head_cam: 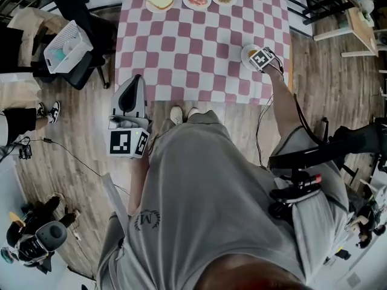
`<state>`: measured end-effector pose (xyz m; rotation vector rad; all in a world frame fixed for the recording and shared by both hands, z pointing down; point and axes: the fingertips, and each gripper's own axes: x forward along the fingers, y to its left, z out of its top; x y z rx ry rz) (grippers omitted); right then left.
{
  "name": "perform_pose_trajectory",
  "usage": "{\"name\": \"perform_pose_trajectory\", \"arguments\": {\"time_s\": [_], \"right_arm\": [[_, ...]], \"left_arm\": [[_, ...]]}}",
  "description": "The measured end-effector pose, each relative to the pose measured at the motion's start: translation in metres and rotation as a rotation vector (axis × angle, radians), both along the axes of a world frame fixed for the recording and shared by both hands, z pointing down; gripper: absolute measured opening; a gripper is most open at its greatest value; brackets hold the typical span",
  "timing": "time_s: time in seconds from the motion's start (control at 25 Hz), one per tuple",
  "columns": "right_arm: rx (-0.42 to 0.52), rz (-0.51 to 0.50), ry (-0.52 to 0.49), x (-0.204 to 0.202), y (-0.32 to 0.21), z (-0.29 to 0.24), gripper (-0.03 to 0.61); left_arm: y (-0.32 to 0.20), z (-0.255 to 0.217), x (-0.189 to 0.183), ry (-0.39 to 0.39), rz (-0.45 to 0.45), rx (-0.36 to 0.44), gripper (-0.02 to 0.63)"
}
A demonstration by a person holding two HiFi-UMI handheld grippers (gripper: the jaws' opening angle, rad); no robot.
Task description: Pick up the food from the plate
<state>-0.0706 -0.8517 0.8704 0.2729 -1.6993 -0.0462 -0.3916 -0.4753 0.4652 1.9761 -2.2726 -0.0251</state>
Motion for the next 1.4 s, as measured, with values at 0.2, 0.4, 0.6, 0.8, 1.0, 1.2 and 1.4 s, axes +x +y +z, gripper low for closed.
{"name": "perform_pose_trajectory", "arguments": {"time_s": [0.2, 0.4, 0.6, 0.8, 1.0, 1.2, 1.4], "right_arm": [[-0.04, 0.015, 0.016, 0.003, -0.001, 0.013, 0.341], [-0.052, 0.011, 0.033, 0.01, -0.001, 0.025, 0.341], [-0.042, 0.034, 0.041, 0.014, -0.004, 0.025, 0.341], [-0.053, -0.002, 0.063, 0.016, 0.001, 0.032, 0.342], [-0.075, 0.077, 0.089, 0.03, -0.001, 0.032, 0.342], [-0.071, 0.076, 0.073, 0.028, 0.0, 0.034, 0.342], [-0.1, 0.166, 0.023, 0.027, 0.002, 0.031, 0.342]], "left_arm": [[-0.001, 0.0, 0.003, -0.003, -0.007, -0.006, 0.005], [-0.002, 0.0, 0.002, -0.008, -0.024, -0.017, 0.005], [0.0, 0.003, 0.002, -0.011, -0.037, -0.03, 0.005], [0.0, 0.003, 0.003, -0.009, -0.034, -0.037, 0.005], [0.004, 0.005, 0.002, -0.005, -0.042, -0.037, 0.005], [0.006, 0.008, 0.003, -0.001, -0.045, -0.041, 0.005], [0.007, 0.008, 0.0, 0.0, -0.051, -0.041, 0.005]]}}
